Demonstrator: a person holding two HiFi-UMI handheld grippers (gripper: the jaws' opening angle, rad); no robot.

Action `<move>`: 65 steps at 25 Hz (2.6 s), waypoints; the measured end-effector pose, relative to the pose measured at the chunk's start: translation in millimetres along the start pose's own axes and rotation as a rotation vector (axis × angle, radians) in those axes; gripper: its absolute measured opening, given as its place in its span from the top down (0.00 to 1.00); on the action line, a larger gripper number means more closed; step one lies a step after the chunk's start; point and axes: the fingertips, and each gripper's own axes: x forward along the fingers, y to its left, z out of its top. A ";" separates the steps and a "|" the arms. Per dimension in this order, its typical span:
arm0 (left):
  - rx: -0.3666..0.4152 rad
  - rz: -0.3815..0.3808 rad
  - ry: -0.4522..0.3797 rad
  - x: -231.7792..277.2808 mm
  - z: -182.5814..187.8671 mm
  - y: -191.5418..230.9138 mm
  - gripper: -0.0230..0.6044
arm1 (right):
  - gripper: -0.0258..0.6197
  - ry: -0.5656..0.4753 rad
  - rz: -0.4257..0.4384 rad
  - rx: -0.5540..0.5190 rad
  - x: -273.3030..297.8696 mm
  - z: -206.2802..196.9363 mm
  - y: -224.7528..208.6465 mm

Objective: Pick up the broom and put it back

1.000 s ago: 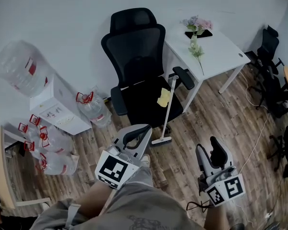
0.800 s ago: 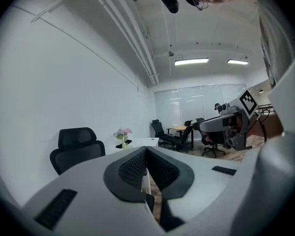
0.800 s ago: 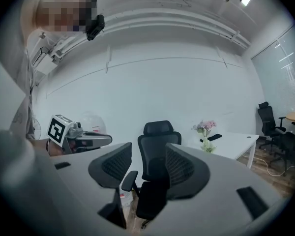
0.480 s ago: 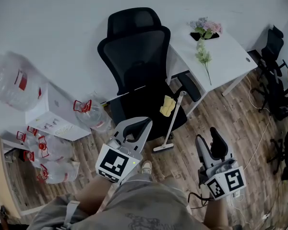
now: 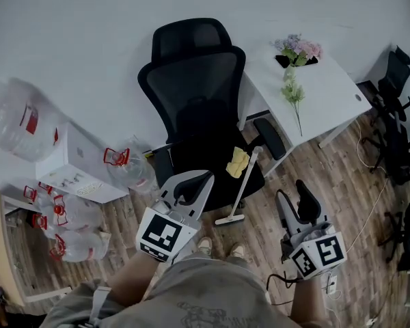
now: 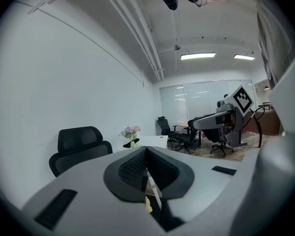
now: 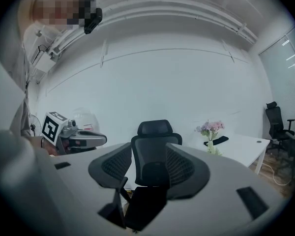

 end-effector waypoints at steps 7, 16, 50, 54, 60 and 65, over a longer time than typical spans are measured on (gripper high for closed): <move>0.020 0.060 -0.007 28.1 6.4 26.6 0.94 | 0.61 0.007 0.008 -0.025 44.2 1.9 -39.3; 0.032 0.085 0.045 75.8 -17.2 57.1 0.94 | 0.54 0.088 -0.021 -0.055 121.8 -43.7 -82.9; -0.111 0.079 0.375 119.4 -244.0 53.1 0.94 | 0.77 0.397 0.050 0.066 196.4 -318.1 -107.3; -0.110 0.076 0.371 110.5 -237.3 44.9 0.94 | 0.77 0.410 0.027 0.041 167.8 -314.4 -99.5; -0.113 0.078 0.368 85.2 -219.8 28.3 0.94 | 0.77 0.453 0.010 -0.006 114.2 -310.6 -82.0; -0.118 0.075 0.348 65.3 -199.3 17.2 0.94 | 0.77 0.424 -0.021 -0.047 80.9 -275.8 -72.8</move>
